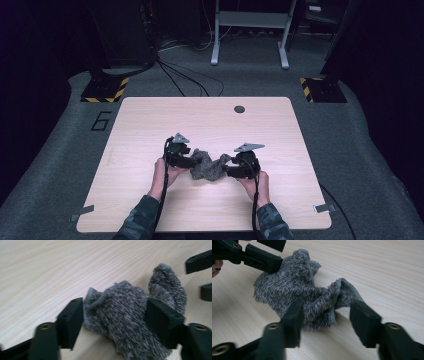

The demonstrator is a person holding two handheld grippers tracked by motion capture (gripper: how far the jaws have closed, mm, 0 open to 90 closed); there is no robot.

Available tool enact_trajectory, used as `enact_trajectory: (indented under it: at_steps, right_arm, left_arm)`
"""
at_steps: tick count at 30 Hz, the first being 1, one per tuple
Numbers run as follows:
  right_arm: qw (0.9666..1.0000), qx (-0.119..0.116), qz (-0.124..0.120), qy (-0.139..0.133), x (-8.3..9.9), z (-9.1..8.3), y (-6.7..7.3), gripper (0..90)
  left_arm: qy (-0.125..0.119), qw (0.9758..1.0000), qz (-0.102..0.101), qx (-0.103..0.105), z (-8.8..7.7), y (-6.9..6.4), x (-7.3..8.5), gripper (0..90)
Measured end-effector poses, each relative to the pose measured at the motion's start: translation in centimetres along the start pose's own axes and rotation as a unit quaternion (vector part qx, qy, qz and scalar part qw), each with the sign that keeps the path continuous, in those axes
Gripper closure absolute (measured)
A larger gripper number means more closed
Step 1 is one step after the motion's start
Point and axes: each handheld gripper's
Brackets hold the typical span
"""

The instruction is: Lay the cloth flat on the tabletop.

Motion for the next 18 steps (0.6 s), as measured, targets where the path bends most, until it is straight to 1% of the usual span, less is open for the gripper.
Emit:
enact_trajectory:
  at_steps: [1,2,3,4,5,6,8,9,10,11,13,14,16,17,18]
  right_arm:
    - [1.0,0.001,0.002,0.006,-0.1,0.4,0.0,49.9]
    - [0.9999,-0.001,0.005,0.009,-0.2,0.8,-0.1,54.8]
    - [0.9999,-0.005,0.002,0.012,-0.2,1.1,-0.2,57.9]
    - [0.9999,-0.003,0.005,0.015,-0.2,1.4,-0.3,62.3]
    - [0.9999,-0.003,0.005,0.015,-0.2,1.4,-0.3,62.3]
    - [0.9997,-0.003,0.013,0.021,-0.1,1.9,-0.4,70.0]
    - [0.9996,0.001,0.011,0.025,0.0,2.1,-0.5,77.6]
    - [0.9994,0.003,0.021,0.028,0.0,2.1,-0.4,80.9]
    - [0.9994,0.003,0.021,0.028,0.0,2.1,-0.4,80.9]
    - [0.9997,0.009,0.012,0.022,0.0,2.1,-0.5,85.3]
    - [0.9996,0.012,0.01,0.023,0.0,1.9,-0.5,86.8]
    - [0.9997,0.016,0.007,0.02,0.0,1.8,-0.5,87.2]
    - [0.9997,0.018,0.004,0.019,0.0,1.7,-0.5,87.4]
    - [0.9996,0.024,0.0,0.013,0.1,1.3,-0.4,87.8]
    - [0.9996,0.025,0.003,0.013,0.0,1.1,-0.4,87.9]
  left_arm:
    - [0.002,1.0,0.005,0.006,0.0,0.0,0.1,41.2]
    - [0.003,0.9999,0.007,0.009,0.1,-0.1,0.1,46.8]
    - [0.004,0.9999,0.004,0.015,0.2,-0.2,0.3,52.3]
    - [0.004,0.9999,0.004,0.015,0.2,-0.2,0.3,58.0]
    - [0.005,0.9998,0.013,0.017,0.3,-0.3,0.4,58.0]
    - [0.008,0.9997,0.015,0.019,0.4,-0.4,0.5,65.7]
    - [0.009,0.9995,0.018,0.023,0.6,-0.6,0.7,72.1]
    - [0.006,0.9996,0.017,0.022,0.6,-0.7,0.9,74.5]
    - [0.006,0.9996,0.017,0.022,0.6,-0.7,0.9,77.0]
    - [0.004,0.9996,0.018,0.021,0.5,-0.7,1.0,79.1]
    - [-0.002,0.9997,0.014,0.018,0.3,-0.6,1.1,81.9]
    - [-0.004,0.9997,0.018,0.016,0.2,-0.5,1.1,82.6]
    - [-0.003,0.9997,0.017,0.017,0.1,-0.5,1.1,83.5]
    - [-0.007,0.9997,0.017,0.012,-0.1,-0.4,1.2,83.8]
    - [-0.009,0.9998,0.016,0.011,-0.3,-0.3,1.2,84.0]
Point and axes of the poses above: each handheld gripper's, and its own axes: z roughly forward along the jaws, x roughly out of its underside, y roughly to its left, and after that the axes turned 12 degrees about -x, right-handed
